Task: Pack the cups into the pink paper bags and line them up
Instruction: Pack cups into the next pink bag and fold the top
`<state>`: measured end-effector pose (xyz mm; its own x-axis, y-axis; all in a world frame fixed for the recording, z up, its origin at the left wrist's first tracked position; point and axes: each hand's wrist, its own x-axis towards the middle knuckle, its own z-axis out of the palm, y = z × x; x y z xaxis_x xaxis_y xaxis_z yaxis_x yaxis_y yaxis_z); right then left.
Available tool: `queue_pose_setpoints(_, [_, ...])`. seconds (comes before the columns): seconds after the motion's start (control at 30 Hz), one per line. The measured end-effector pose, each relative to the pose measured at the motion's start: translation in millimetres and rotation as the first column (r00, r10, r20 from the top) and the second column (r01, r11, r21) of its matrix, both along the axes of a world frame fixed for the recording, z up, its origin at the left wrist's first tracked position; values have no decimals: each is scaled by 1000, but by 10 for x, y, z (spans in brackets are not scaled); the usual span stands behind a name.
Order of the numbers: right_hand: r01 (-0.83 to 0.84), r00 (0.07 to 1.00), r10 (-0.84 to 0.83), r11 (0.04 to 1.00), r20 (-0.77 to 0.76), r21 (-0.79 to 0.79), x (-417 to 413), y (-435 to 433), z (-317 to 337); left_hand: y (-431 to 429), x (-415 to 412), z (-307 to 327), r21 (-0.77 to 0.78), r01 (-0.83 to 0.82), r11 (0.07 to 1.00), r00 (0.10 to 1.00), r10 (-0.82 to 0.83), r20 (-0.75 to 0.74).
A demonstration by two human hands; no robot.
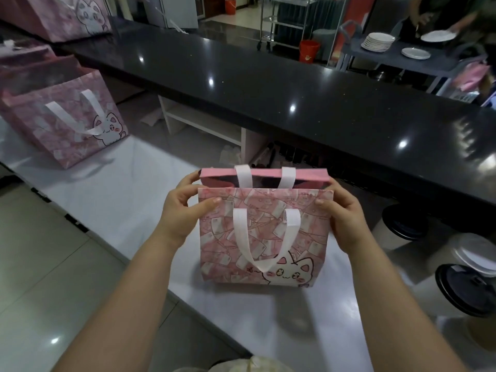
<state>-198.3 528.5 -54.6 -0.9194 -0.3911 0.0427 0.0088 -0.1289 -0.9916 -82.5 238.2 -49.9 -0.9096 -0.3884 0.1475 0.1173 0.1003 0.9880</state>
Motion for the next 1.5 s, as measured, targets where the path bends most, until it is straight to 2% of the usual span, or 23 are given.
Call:
queue_pose_setpoints(0.17, [209, 976, -214, 973, -44, -100, 117, -75, -117, 120, -41, -139, -35, -174, 984, 977, 168, -128])
queue_pose_setpoints(0.3, [310, 947, -316, 945, -50, -105, 189, -104, -174, 226, -102, -201, 12, -294, 956, 939, 291, -183])
queue_pose_setpoints(0.5, [304, 949, -310, 949, -59, -83, 163, -78, -127, 284, -97, -202, 251, -336, 908, 910, 381, -162])
queue_pose_setpoints(0.67, [303, 951, -306, 951, -45, -64, 177, -54, -113, 242, -20, -116, 307, -275, 911, 938, 324, -120])
queue_pose_setpoints(0.8, [284, 956, -292, 949, -39, -136, 201, -28, -105, 173, 83, -18, 218, -158, 963, 985, 170, -35])
queue_pose_setpoints(0.87, [255, 964, -262, 960, -50, -119, 205, -1, -86, 154, 133, 31, 202, -79, 976, 996, 85, -22])
queue_pose_setpoints(0.93, [203, 975, -206, 978, -89, -44, 222, 43, -51, 154, 175, 70, 169, -37, 985, 999, 37, 3])
queue_pose_setpoints(1.0, [163, 973, -136, 977, -189, 138, 231, 85, 26, 172, 195, 85, 105, -32, 994, 999, 30, 22])
queue_pose_setpoints(1.1, [93, 927, 100, 871, -361, 482, 209, 104, 299, 222, 193, 118, 38, -64, 997, 998, 63, 16])
queue_pose_setpoints(1.23, [96, 767, 476, 577, -430, 811, 180, -59, 672, 255, 181, 151, 15, -85, 996, 996, 85, -16])
queue_pose_setpoints(1.3, [153, 649, 622, 458, -439, 876, 157, -149, 767, 267, 178, 142, 2, -100, 995, 995, 100, -26])
queue_pose_setpoints(1.37, [180, 556, 718, 389, -420, 904, 96, -185, 819, 278, 175, 121, -20, -125, 992, 992, 124, -30])
queue_pose_setpoints(1.5, [206, 492, 787, 311, -373, 928, -42, -179, 835, 292, 183, 93, -50, -161, 986, 987, 159, -33])
